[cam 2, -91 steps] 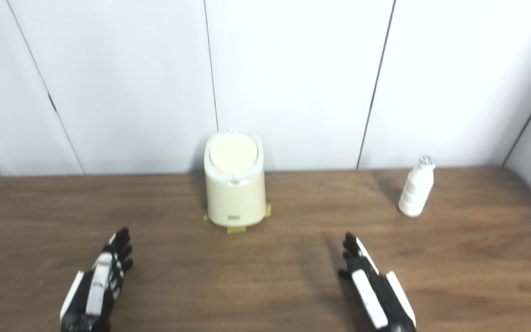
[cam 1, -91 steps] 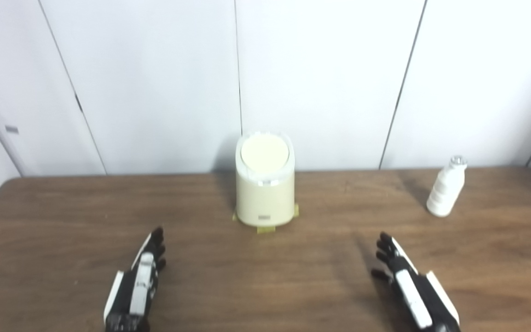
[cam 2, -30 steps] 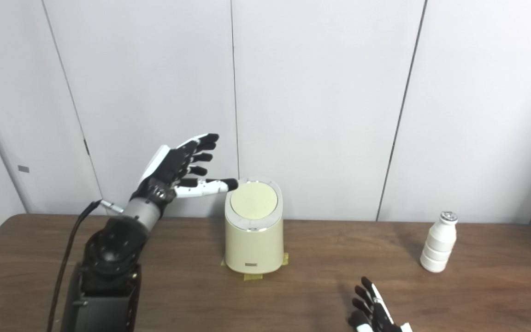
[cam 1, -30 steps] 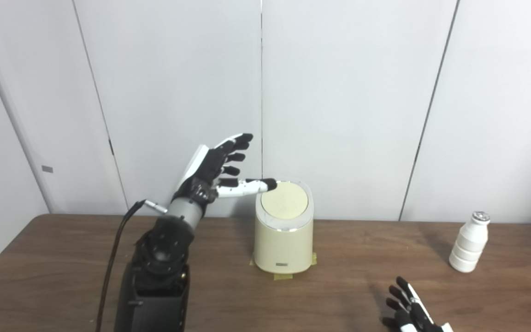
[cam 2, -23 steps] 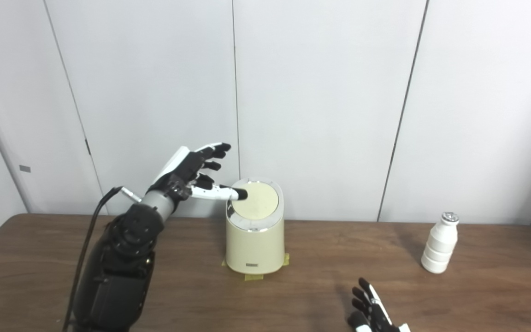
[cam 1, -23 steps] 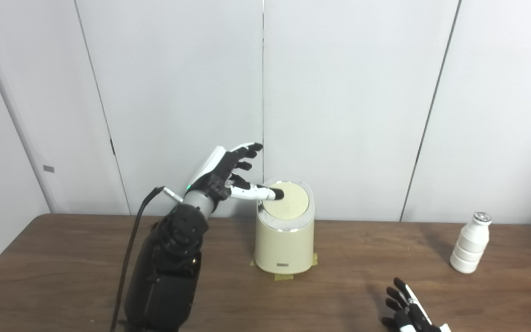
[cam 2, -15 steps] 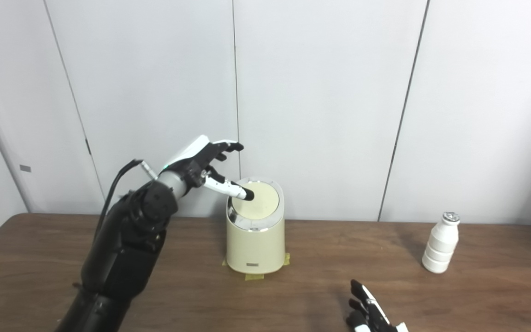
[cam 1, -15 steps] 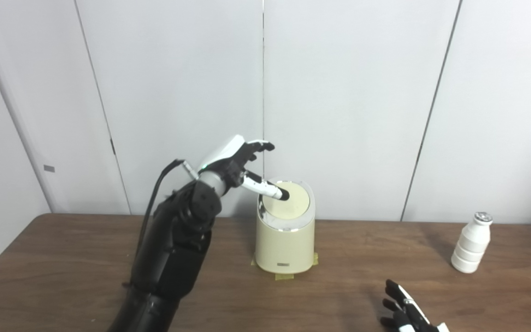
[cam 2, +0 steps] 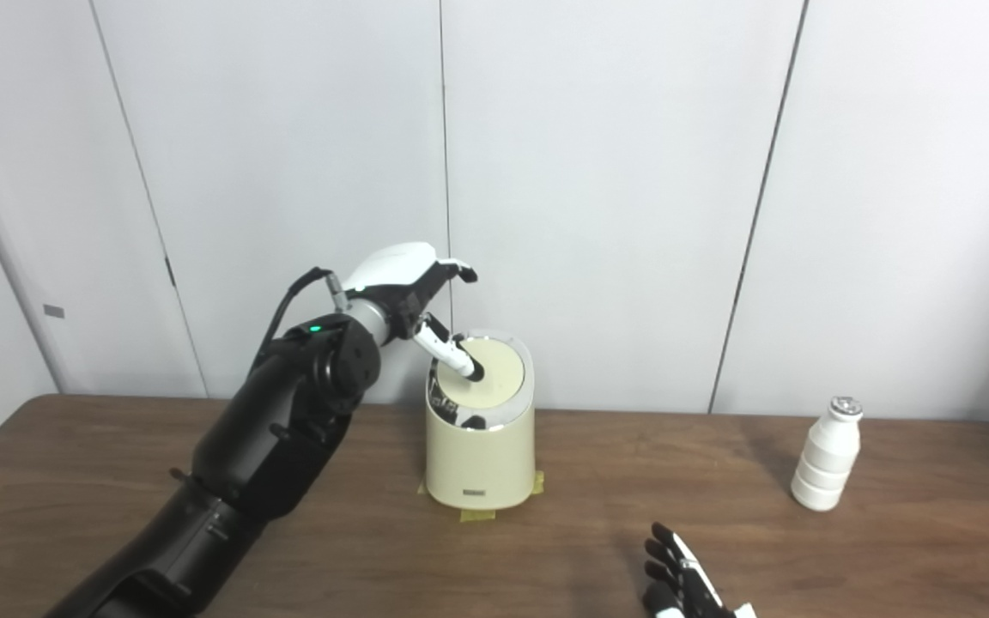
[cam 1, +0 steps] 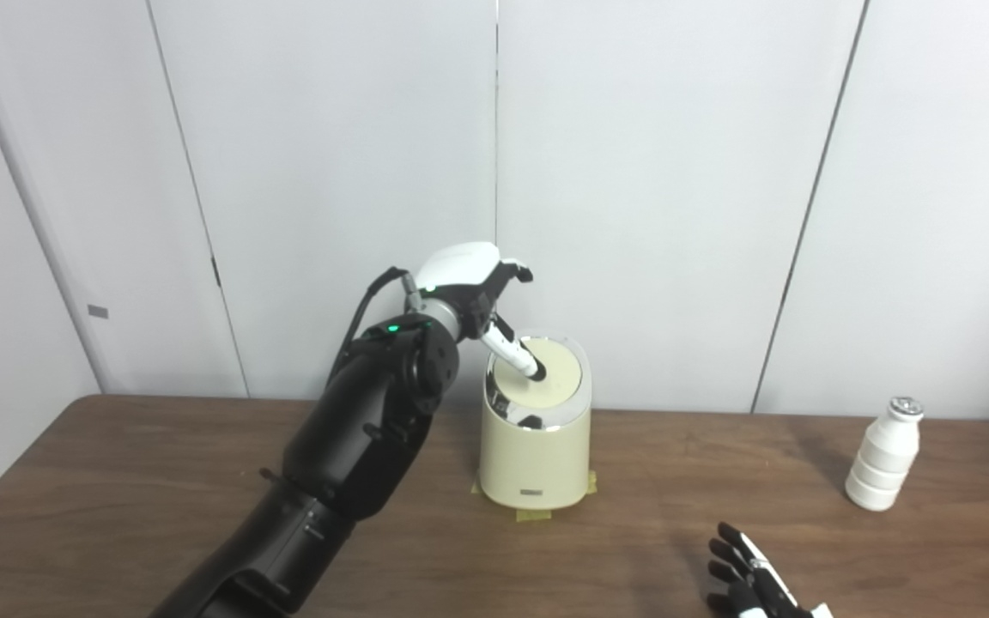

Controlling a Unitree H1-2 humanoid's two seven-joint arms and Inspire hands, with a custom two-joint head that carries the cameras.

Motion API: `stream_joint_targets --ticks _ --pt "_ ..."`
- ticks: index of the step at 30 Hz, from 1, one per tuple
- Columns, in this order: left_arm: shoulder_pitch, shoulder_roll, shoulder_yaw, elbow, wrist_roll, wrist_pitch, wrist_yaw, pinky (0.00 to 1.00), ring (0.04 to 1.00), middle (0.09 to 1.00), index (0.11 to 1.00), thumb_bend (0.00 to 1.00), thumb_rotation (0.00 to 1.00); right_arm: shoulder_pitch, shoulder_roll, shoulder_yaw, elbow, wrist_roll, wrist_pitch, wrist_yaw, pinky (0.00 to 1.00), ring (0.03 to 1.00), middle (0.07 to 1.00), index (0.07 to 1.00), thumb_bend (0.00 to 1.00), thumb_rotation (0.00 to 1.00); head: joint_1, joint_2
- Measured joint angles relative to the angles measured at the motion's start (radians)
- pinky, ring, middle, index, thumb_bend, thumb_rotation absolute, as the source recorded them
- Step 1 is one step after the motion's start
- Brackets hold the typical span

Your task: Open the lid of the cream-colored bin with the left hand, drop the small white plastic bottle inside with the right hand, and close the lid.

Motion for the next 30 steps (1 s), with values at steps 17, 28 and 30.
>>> stream_joint_targets --ticks 17,28,30 --pt "-0.016 -0.029 -0.073 0.125 -0.003 -0.103 0.173 0.77 0.854 0.874 0.839 0.96 0.15 0.008 0.011 0.017 -0.032 0.012 0.041 -0.011 0.77 0.893 0.908 0.932 0.57 0.99 -0.009 0.014" --pt "-0.016 -0.024 -0.110 0.128 -0.003 -0.138 0.199 0.79 0.884 0.883 0.844 0.95 0.12 0.007 0.013 0.022 -0.035 0.012 0.050 -0.018 0.77 0.887 0.905 0.931 0.59 0.97 -0.017 0.017" --pt "-0.017 -0.020 -0.129 0.128 0.011 -0.149 0.206 0.79 0.872 0.873 0.844 0.96 0.12 0.007 0.014 0.022 -0.035 0.018 0.051 -0.017 0.78 0.891 0.908 0.931 0.60 0.96 -0.018 0.018"
